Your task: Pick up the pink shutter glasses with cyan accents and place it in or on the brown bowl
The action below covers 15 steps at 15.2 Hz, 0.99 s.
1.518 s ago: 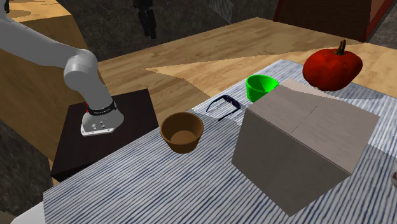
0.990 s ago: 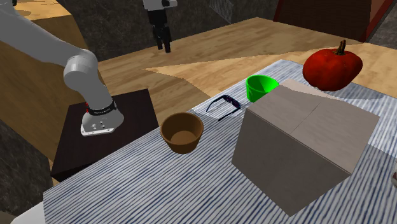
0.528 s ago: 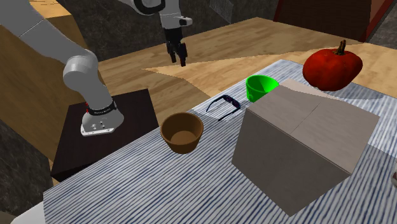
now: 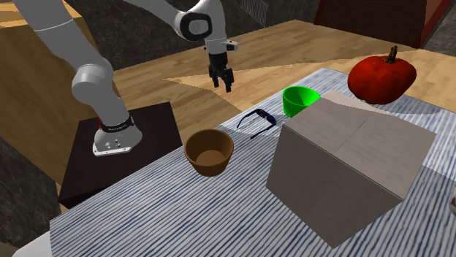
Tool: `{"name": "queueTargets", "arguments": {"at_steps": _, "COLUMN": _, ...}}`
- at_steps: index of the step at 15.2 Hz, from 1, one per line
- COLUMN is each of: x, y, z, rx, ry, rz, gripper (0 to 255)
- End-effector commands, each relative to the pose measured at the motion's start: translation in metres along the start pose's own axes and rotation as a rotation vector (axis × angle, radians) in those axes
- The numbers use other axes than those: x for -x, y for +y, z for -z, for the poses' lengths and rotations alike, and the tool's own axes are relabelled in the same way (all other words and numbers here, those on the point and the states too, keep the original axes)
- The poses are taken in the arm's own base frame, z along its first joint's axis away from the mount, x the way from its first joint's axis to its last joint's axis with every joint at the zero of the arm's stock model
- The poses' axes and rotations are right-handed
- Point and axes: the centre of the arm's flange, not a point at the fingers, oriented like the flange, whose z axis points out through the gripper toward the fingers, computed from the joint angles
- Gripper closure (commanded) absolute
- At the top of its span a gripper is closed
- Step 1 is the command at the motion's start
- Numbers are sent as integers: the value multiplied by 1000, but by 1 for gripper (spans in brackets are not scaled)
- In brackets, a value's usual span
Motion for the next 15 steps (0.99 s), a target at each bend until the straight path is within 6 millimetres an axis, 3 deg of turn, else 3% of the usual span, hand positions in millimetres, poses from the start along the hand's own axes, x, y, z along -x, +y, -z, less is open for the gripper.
{"name": "queueTargets", "arguments": {"at_steps": 1, "x": -16, "y": 6, "z": -21, "rx": 3, "ry": 3, "rz": 12, "gripper": 0}}
{"name": "queueTargets", "arguments": {"at_steps": 11, "x": -90, "y": 35, "z": -124, "rx": 16, "ry": 13, "rz": 69, "gripper": 0}}
{"name": "queueTargets", "arguments": {"at_steps": 15, "x": -95, "y": 37, "z": -147, "rx": 17, "ry": 14, "rz": 72, "gripper": 0}}
